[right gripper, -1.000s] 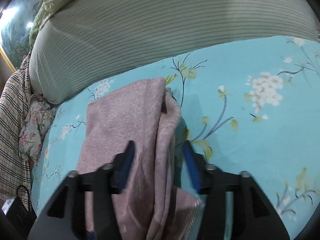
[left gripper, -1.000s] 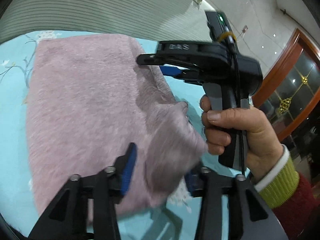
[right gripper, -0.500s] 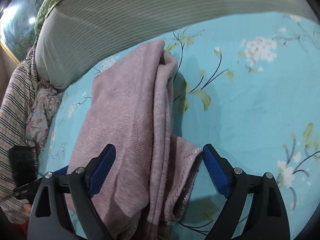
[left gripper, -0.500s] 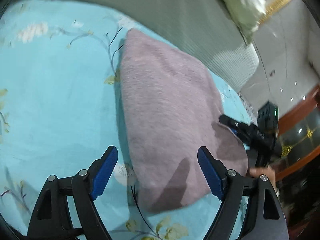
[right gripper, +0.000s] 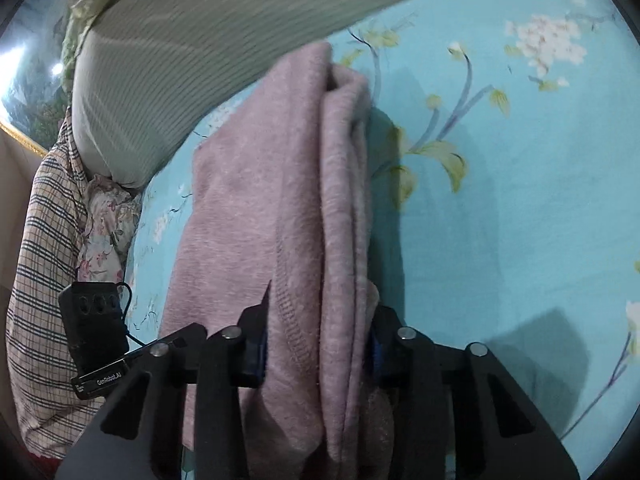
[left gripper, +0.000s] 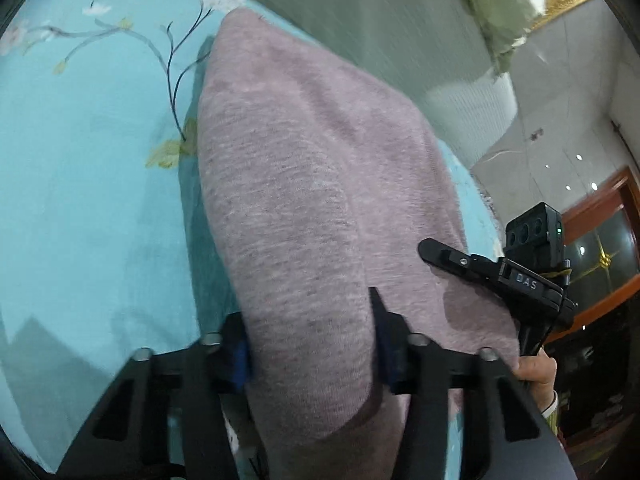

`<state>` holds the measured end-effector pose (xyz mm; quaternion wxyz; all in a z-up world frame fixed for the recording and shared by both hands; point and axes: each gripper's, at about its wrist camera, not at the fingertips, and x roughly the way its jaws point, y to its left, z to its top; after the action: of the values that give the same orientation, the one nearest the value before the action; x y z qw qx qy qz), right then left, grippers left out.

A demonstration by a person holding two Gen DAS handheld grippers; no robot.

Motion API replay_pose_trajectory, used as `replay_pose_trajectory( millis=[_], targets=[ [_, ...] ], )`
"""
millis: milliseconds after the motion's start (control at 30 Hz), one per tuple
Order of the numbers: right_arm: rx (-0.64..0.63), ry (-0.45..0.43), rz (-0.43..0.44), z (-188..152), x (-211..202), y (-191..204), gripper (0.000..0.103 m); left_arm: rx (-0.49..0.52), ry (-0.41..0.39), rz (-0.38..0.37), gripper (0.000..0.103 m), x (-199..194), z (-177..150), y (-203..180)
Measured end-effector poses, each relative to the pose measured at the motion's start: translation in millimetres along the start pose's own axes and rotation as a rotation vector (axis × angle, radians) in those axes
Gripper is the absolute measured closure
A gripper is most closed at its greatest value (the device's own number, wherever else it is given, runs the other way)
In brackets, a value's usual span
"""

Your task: Fold small clothes

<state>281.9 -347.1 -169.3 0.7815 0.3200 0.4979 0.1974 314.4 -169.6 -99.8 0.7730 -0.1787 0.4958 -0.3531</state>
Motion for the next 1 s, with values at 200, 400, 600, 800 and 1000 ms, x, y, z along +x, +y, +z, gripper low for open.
replay_pose_trajectory(
  millis=[200, 400, 600, 800, 1000],
  targets=[
    [-0.08, -0.002, 0.081, -18, -7, 62, 0.069, 0.084, -0.082, 0.035, 0.064, -65, -16, -10],
    [-0.143, 0.025, 0.173, -52, 9, 118, 0.069, 0.08, -0.153, 0.102, 0.064, -143, -44, 5],
    [-0.187, 0.08, 0.211, -84, 27, 150, 0.069, 0.074, -0.208, 0.178, 0.064, -196, -80, 16],
    [-0.192, 0.12, 0.19, -104, 38, 151, 0.069, 0.033, -0.201, 0.198, 0.064, -209, -106, 33],
    [-0.143, 0.134, 0.146, -119, 47, 131, 0.064, -0.026, -0.147, 0.237, 0.055, -192, -122, 60]
  ],
)
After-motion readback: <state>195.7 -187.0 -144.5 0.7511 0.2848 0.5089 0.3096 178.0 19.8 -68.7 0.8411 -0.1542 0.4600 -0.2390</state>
